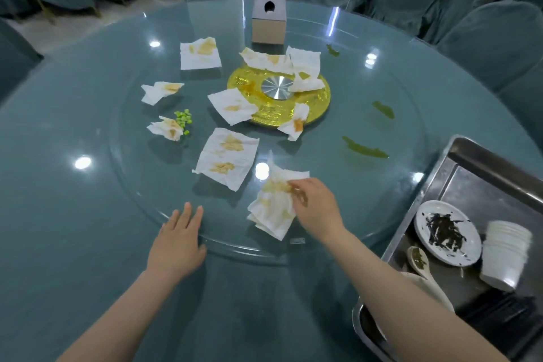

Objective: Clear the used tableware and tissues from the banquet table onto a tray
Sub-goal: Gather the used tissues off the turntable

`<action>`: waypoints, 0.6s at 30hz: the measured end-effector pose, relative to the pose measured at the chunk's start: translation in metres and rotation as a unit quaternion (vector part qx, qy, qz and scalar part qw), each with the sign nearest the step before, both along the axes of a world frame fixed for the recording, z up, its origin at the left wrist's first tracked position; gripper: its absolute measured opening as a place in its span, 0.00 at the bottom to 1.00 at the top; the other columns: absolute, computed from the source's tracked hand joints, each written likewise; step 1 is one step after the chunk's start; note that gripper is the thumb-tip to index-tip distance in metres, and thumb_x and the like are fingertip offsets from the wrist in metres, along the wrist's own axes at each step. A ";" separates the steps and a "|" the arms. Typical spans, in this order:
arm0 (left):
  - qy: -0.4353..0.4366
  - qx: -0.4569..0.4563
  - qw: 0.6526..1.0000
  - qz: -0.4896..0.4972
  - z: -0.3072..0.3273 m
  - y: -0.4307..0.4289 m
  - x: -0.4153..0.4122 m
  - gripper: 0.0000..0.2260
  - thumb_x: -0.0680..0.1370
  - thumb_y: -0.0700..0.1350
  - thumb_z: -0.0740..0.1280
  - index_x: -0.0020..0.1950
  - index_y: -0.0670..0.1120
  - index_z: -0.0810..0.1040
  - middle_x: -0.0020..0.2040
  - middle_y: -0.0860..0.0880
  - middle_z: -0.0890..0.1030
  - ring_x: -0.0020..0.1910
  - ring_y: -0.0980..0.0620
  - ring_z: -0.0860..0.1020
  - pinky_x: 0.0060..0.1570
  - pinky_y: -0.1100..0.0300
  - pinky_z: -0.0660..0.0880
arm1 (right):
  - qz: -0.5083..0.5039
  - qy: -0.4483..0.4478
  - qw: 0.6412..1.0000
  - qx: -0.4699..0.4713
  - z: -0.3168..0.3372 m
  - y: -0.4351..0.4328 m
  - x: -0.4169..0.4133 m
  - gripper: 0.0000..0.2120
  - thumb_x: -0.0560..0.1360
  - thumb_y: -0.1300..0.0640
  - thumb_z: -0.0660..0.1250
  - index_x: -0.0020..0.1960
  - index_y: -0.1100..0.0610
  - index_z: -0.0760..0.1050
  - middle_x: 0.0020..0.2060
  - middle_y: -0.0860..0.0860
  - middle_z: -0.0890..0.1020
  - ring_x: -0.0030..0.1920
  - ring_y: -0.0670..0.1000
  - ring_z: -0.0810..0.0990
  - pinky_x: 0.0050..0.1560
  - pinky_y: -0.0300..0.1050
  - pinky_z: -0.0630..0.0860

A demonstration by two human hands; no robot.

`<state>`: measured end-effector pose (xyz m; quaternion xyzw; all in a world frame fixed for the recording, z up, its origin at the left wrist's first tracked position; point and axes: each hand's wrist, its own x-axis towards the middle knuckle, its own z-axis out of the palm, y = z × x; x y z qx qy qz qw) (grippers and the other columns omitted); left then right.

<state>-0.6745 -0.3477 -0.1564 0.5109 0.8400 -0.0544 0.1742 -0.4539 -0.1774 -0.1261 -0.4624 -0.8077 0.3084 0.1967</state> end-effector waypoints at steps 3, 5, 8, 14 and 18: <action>0.005 -0.009 0.998 -0.058 0.012 0.001 -0.009 0.32 0.79 0.54 0.58 0.79 0.52 0.46 0.80 0.49 0.47 0.77 0.48 0.54 0.73 0.57 0.53 | 0.071 -0.148 0.985 -0.050 -0.016 -0.007 -0.020 0.36 0.73 0.40 0.67 0.76 0.44 0.56 0.78 0.50 0.50 0.77 0.55 0.46 0.75 0.50 0.49; -0.002 -0.007 0.996 -0.094 0.022 0.002 -0.017 0.29 0.79 0.54 0.58 0.78 0.55 0.52 0.79 0.53 0.51 0.75 0.51 0.59 0.71 0.59 0.56 | 0.114 -0.232 0.966 -0.029 -0.026 -0.006 -0.025 0.44 0.69 0.33 0.66 0.77 0.40 0.45 0.78 0.50 0.40 0.77 0.57 0.38 0.74 0.60 0.42; -0.026 0.008 0.992 -0.119 0.029 0.006 -0.019 0.25 0.79 0.54 0.58 0.76 0.57 0.59 0.78 0.57 0.56 0.73 0.53 0.64 0.70 0.61 0.57 | 0.145 -0.281 0.948 -0.017 -0.042 -0.001 -0.019 0.39 0.72 0.33 0.61 0.76 0.38 0.46 0.78 0.49 0.38 0.77 0.56 0.37 0.74 0.61 0.40; -0.092 0.055 0.988 -0.111 0.032 0.015 -0.015 0.20 0.80 0.53 0.60 0.72 0.61 0.66 0.72 0.62 0.68 0.66 0.59 0.72 0.63 0.65 0.63 | 0.060 -0.201 0.977 0.038 -0.041 0.009 0.004 0.20 0.82 0.56 0.53 0.74 0.52 0.63 0.76 0.50 0.61 0.76 0.54 0.57 0.72 0.51 0.57; -0.233 0.116 0.965 -0.022 0.030 0.019 -0.010 0.19 0.79 0.46 0.63 0.70 0.57 0.70 0.64 0.60 0.76 0.57 0.62 0.76 0.51 0.75 0.66 | -0.033 -0.033 0.999 -0.025 -0.018 0.014 -0.021 0.21 0.82 0.57 0.54 0.75 0.50 0.63 0.75 0.45 0.63 0.74 0.49 0.62 0.70 0.43 0.60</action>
